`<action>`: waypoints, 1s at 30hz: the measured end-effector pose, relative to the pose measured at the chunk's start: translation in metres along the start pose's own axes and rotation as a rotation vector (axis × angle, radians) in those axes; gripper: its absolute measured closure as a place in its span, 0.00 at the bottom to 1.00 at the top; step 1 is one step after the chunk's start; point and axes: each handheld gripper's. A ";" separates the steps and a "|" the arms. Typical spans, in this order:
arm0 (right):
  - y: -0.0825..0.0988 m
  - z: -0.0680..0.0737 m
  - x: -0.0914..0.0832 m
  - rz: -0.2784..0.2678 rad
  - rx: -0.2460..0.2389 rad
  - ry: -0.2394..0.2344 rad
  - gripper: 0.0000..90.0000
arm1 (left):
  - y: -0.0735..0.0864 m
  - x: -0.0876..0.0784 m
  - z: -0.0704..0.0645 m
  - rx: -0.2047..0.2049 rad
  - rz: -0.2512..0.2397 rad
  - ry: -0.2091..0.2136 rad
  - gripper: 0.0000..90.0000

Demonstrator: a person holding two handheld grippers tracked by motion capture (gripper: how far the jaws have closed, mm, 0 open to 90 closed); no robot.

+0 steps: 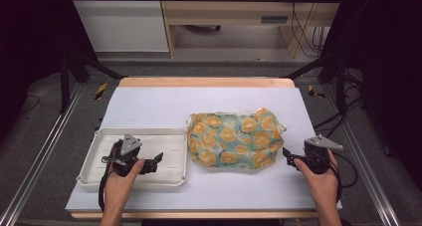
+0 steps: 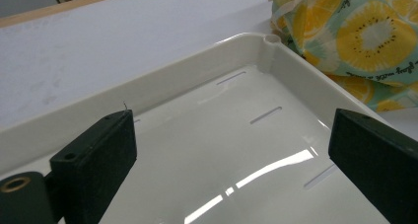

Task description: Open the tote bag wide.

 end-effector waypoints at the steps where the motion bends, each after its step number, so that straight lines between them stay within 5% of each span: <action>1: -0.001 0.000 0.000 -0.003 0.006 -0.008 0.18 | -0.001 0.000 -0.002 0.002 0.000 0.004 0.05; 7: -0.012 0.001 -0.006 -0.027 -0.005 -0.050 0.26 | -0.015 0.002 -0.011 0.031 0.000 0.037 0.05; 11: -0.038 0.004 -0.019 -0.045 -0.049 -0.061 0.32 | -0.040 0.004 -0.019 0.072 -0.012 0.025 0.06; 14: -0.070 0.008 -0.028 -0.054 -0.093 -0.077 0.33 | -0.063 0.012 -0.027 0.160 0.021 0.035 0.06; 19: -0.102 0.017 -0.021 -0.041 -0.103 -0.120 0.32 | -0.084 0.030 -0.031 0.190 0.055 0.075 0.06; 25: -0.136 0.031 0.018 0.062 -0.140 -0.136 0.28 | -0.109 0.058 -0.034 0.187 0.082 0.100 0.06; 27: -0.141 0.035 0.035 0.138 -0.129 -0.142 0.19 | -0.114 0.063 -0.034 0.204 0.091 0.099 0.07; 28: -0.140 0.038 0.049 0.223 -0.107 -0.152 0.11 | -0.117 0.066 -0.033 0.205 0.093 0.095 0.07; 30: -0.135 0.041 0.056 0.267 -0.100 -0.172 0.11 | -0.119 0.066 -0.032 0.210 0.094 0.099 0.07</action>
Point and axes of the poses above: each handheld gripper's, and its own axes: x roughly forward along the jaws, y roughly out of its underside, z roughly to its left, and after that the axes turned 1 degree about x, right-handed
